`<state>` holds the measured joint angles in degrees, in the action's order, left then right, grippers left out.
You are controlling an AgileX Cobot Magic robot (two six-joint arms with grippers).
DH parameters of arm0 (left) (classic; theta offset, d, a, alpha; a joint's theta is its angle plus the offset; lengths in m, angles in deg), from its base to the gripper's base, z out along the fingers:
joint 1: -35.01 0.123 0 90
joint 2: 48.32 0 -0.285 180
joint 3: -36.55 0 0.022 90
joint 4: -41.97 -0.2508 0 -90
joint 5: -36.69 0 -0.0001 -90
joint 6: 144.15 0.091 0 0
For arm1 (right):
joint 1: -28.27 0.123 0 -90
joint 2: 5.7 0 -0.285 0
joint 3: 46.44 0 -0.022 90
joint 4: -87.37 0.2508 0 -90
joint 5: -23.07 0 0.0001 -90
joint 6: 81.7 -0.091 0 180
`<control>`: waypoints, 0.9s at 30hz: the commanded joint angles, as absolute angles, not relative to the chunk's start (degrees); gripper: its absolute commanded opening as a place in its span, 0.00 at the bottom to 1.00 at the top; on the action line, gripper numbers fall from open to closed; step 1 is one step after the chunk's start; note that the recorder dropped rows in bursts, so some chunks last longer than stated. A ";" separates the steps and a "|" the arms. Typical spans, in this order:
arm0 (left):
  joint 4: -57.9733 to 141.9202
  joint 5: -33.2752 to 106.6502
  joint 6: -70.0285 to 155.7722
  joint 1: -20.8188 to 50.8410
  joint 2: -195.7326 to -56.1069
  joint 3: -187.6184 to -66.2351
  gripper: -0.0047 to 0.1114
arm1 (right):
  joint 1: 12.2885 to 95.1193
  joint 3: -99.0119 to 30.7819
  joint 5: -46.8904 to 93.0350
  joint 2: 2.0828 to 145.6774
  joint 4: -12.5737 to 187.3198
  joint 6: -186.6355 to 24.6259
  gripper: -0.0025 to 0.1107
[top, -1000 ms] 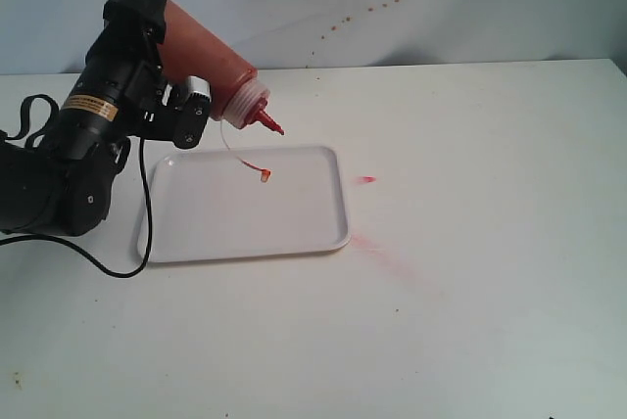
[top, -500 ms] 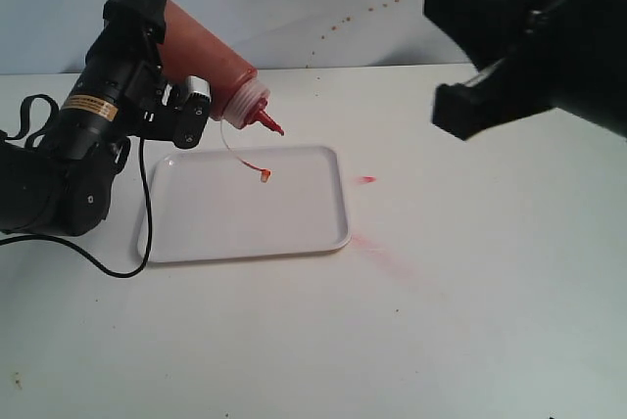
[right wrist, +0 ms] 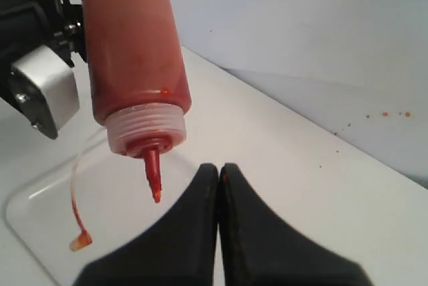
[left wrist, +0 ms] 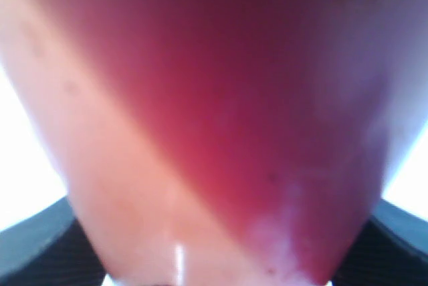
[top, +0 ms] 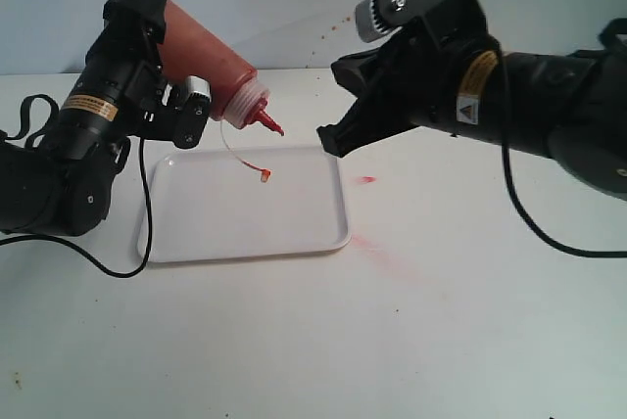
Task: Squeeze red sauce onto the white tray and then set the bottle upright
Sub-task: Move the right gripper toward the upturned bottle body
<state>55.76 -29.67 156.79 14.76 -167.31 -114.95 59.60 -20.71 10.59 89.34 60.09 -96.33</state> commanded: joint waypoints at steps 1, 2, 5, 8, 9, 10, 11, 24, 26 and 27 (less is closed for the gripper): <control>56.39 -33.28 155.84 14.43 -166.09 -115.18 0.04 | 59.71 -25.18 7.29 94.24 58.71 -95.92 0.02; 56.39 -33.28 155.84 14.43 -166.09 -115.18 0.04 | 59.71 -26.20 7.15 95.24 57.33 -96.46 0.02; 56.39 -33.28 155.84 14.43 -166.09 -115.18 0.04 | 59.71 -28.63 6.48 97.54 49.86 -102.47 0.02; 56.39 -33.28 155.84 14.43 -166.09 -115.18 0.04 | 58.43 -29.75 0.93 99.29 36.55 -114.45 0.02; 56.39 -33.28 155.84 14.43 -166.09 -115.18 0.04 | 57.45 -29.83 -2.23 99.92 32.07 -118.77 0.02; 56.39 -33.28 155.84 14.43 -166.09 -115.18 0.04 | 56.22 -29.83 -6.11 100.49 26.52 -124.45 0.02; 56.64 -33.28 155.84 14.43 -166.09 -115.18 0.04 | 53.96 -29.98 -12.26 101.48 21.64 -129.56 0.02; 56.09 -33.28 155.84 14.43 -166.09 -115.07 0.04 | 44.87 -29.98 -18.76 106.47 21.66 -123.68 0.02; 55.78 -33.28 155.84 14.43 -166.09 -115.07 0.04 | 44.87 -29.98 -18.01 106.47 22.04 -123.96 0.02; 55.78 -33.28 155.84 14.43 -166.09 -115.18 0.04 | 44.87 -29.98 -18.01 106.74 22.04 -124.07 0.04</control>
